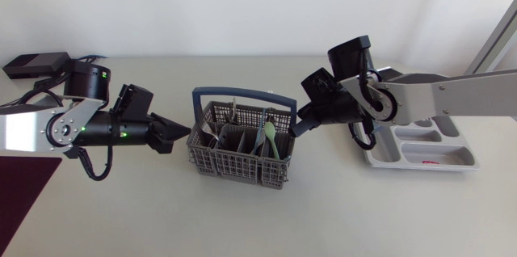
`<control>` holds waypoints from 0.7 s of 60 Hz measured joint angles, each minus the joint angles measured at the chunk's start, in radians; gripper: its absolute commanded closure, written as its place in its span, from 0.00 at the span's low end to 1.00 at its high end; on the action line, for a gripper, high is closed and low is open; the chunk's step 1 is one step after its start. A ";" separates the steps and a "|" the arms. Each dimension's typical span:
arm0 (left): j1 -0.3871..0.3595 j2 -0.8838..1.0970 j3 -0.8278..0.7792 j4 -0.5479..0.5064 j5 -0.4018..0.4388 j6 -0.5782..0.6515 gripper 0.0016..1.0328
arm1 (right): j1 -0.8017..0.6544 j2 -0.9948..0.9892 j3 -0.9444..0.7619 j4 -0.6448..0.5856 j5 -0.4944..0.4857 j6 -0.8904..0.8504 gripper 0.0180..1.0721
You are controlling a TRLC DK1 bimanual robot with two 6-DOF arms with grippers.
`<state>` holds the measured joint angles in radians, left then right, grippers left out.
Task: Sort the cutlery from the basket into the organizer compartments.
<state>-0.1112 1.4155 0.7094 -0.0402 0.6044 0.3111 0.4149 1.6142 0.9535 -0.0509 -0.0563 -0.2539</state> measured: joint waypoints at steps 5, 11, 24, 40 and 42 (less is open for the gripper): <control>0.000 -0.041 -0.020 -0.018 -0.011 0.010 0.97 | 0.000 -0.047 -0.041 -0.005 0.002 0.000 0.95; 0.000 -0.068 -0.032 -0.047 -0.022 0.028 0.97 | 0.000 -0.123 -0.093 -0.027 0.000 0.000 0.95; -0.001 -0.069 -0.047 -0.075 -0.030 0.041 0.97 | 0.011 -0.205 -0.174 -0.078 -0.046 0.006 0.95; -0.026 -0.066 -0.050 -0.082 -0.041 0.042 0.97 | 0.097 -0.245 -0.191 -0.124 -0.074 0.036 0.95; -0.029 -0.063 -0.050 -0.082 -0.042 0.042 0.97 | 0.097 -0.238 -0.191 -0.116 -0.074 0.041 0.95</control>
<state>-0.1406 1.3521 0.6598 -0.1226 0.5629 0.3531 0.5114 1.3766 0.7628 -0.1673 -0.1299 -0.2131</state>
